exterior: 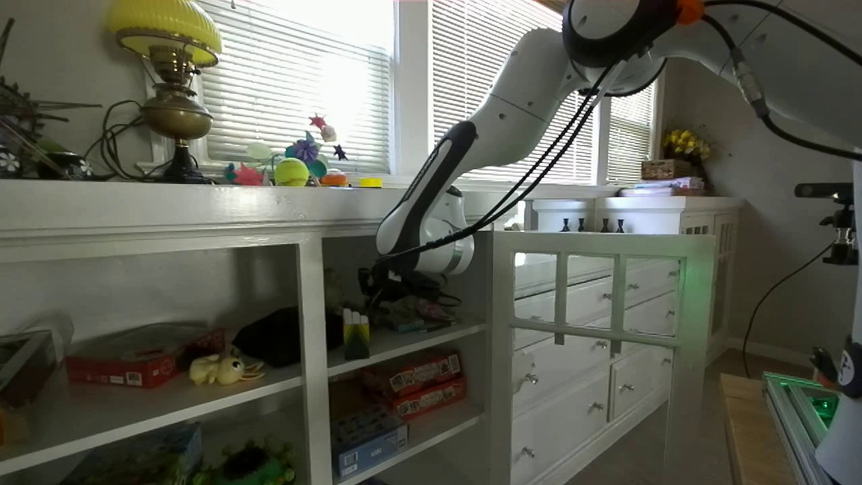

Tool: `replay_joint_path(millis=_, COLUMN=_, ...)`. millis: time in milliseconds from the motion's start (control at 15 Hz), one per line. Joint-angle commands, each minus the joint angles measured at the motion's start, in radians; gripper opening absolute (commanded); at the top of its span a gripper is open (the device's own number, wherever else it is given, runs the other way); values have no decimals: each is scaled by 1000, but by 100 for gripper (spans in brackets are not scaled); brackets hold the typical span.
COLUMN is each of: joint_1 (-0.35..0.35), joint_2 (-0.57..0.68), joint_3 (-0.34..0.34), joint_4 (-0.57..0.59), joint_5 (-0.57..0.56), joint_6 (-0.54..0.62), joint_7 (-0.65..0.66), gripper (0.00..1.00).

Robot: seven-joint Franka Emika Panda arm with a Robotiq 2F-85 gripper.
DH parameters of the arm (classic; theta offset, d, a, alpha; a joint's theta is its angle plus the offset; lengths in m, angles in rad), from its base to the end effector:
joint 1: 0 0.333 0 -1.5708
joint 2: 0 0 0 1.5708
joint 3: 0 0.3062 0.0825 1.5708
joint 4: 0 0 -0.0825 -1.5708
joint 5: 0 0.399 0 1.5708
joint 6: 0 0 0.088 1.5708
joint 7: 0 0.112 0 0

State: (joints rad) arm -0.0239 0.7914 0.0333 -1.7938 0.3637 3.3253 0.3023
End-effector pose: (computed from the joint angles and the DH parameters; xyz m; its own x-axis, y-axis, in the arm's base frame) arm 0.6912 -0.0345 0.1666 0.5624 -0.6254 0.5409 -0.4922 -0.7788 -0.3887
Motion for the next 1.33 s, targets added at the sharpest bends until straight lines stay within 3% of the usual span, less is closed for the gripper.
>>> replay_joint_path(millis=0, joint_1=-60, joint_2=-14, joint_3=59, joint_4=8, joint_5=-33, joint_6=-39, joint_7=-16, gripper=19)
replay_joint_path(millis=533, joint_1=-101, joint_2=-6, joint_3=101, joint_4=19, joint_5=-40, joint_6=-66, joint_7=-22, gripper=16)
replay_joint_path(millis=1267, joint_1=-140, joint_2=4, joint_3=141, joint_4=30, joint_5=-47, joint_6=-84, joint_7=-47, gripper=20)
